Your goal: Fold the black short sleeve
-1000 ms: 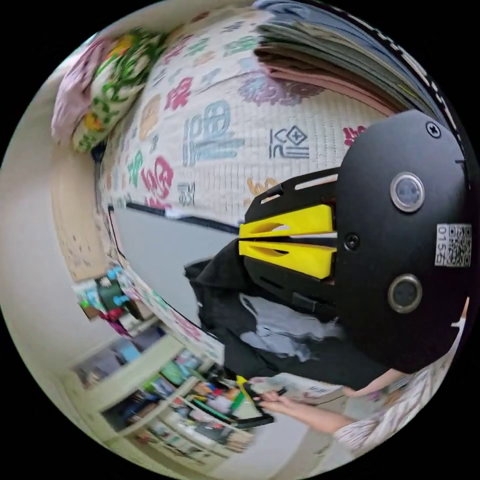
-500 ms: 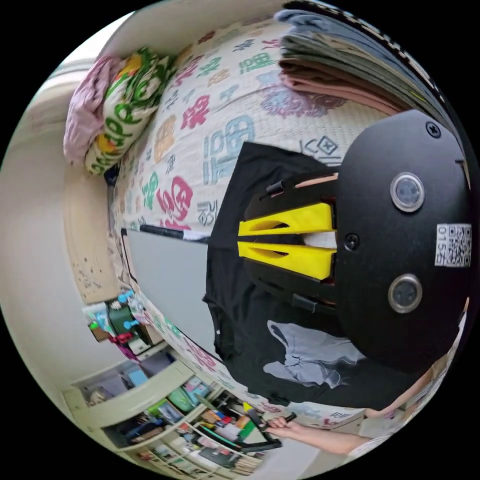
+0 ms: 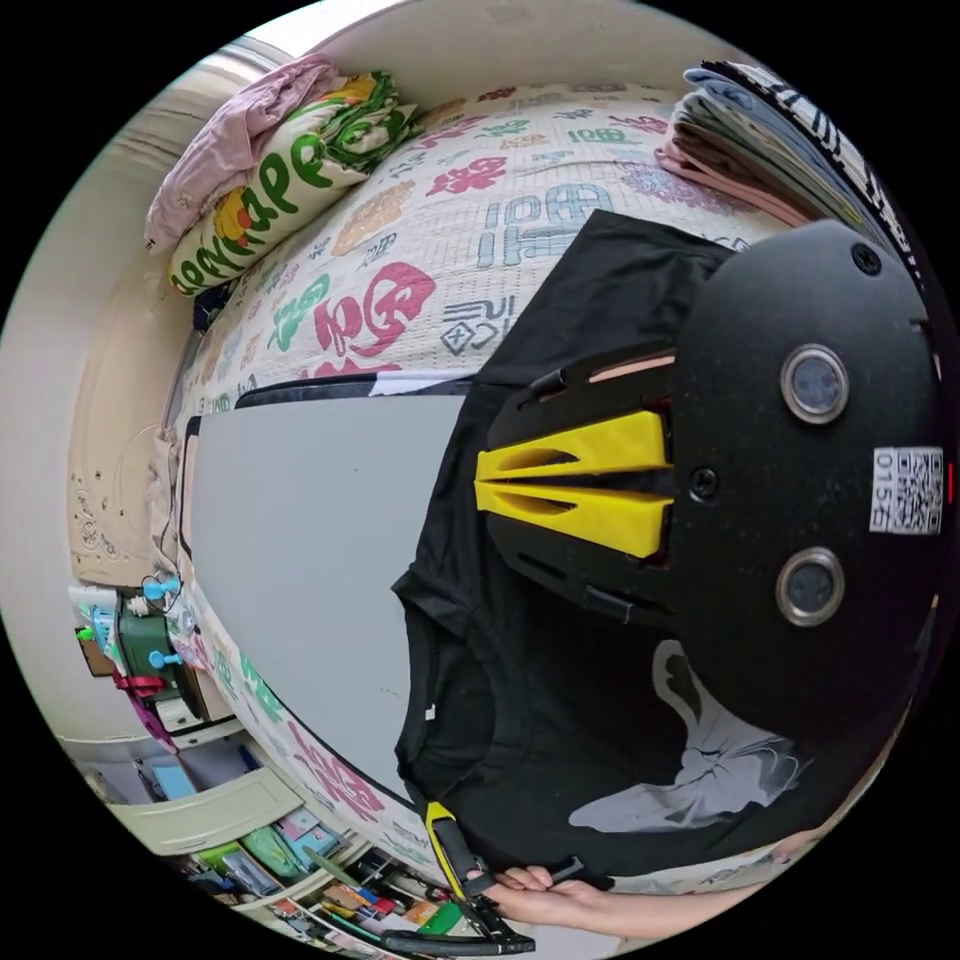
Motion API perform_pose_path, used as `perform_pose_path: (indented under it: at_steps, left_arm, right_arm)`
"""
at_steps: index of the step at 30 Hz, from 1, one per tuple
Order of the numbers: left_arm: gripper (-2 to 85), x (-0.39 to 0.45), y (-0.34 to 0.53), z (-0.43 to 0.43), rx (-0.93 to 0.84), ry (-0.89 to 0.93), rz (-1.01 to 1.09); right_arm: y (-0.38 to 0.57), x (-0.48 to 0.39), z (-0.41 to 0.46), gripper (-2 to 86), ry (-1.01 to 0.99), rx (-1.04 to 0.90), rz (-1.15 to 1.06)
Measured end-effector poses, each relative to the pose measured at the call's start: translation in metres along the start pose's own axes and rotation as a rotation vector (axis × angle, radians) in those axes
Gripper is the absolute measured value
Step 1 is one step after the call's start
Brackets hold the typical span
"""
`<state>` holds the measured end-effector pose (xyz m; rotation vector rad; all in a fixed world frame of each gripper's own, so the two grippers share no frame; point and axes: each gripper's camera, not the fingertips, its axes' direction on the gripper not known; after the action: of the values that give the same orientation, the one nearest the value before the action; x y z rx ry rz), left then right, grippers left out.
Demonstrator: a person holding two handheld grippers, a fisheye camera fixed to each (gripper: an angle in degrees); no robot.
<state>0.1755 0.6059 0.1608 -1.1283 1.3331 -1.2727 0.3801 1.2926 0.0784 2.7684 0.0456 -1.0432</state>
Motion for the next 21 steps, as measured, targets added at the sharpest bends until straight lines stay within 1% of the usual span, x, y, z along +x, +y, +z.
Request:
perform_pose_path:
  at_steps: [6, 8, 9, 11, 13, 14, 16, 17, 18, 19, 20, 21]
  left_arm:
    - [-0.5, 0.010, -0.012, 0.017, -0.005, -0.048, 0.034]
    - [-0.2, 0.010, -0.008, 0.017, -0.014, -0.032, 0.018]
    - [0.4, 0.011, 0.000, 0.007, 0.015, 0.003, 0.033]
    - [1.4, 0.013, 0.022, -0.025, 0.094, 0.068, 0.079]
    - [3.3, 0.013, 0.074, -0.082, 0.159, 0.145, 0.169]
    - [3.8, 0.012, 0.091, -0.097, 0.169, 0.155, 0.184]
    - [5.3, 0.003, 0.174, -0.158, 0.176, 0.168, 0.229]
    - [5.6, -0.001, 0.197, -0.172, 0.176, 0.169, 0.222]
    - [6.0, -0.013, 0.245, -0.197, 0.168, 0.187, 0.191]
    - [6.5, -0.028, 0.295, -0.218, 0.157, 0.221, 0.135]
    - [6.7, -0.037, 0.321, -0.225, 0.152, 0.241, 0.100]
    - [7.3, -0.053, 0.373, -0.233, 0.135, 0.262, 0.004]
  right_arm:
    - [-0.001, 0.002, -0.018, -0.7, 0.065, -0.017, -0.010]
    - [0.004, 0.010, -0.030, -0.4, 0.035, -0.030, 0.000]
    - [0.014, 0.021, -0.046, -0.1, 0.004, 0.002, 0.033]
    - [0.037, 0.038, -0.081, 0.9, -0.091, 0.085, 0.010]
    - [0.089, 0.058, -0.138, 3.3, -0.211, 0.178, -0.083]
    - [0.107, 0.063, -0.153, 4.1, -0.229, 0.195, -0.109]
    - [0.183, 0.090, -0.211, 5.9, -0.281, 0.237, -0.151]
    - [0.202, 0.097, -0.223, 5.9, -0.300, 0.234, -0.156]
    - [0.242, 0.113, -0.246, 6.1, -0.347, 0.223, -0.151]
    - [0.281, 0.131, -0.266, 8.7, -0.410, 0.211, -0.124]
    - [0.301, 0.140, -0.273, 10.1, -0.452, 0.203, -0.102]
    - [0.340, 0.159, -0.286, 13.1, -0.546, 0.182, -0.035]
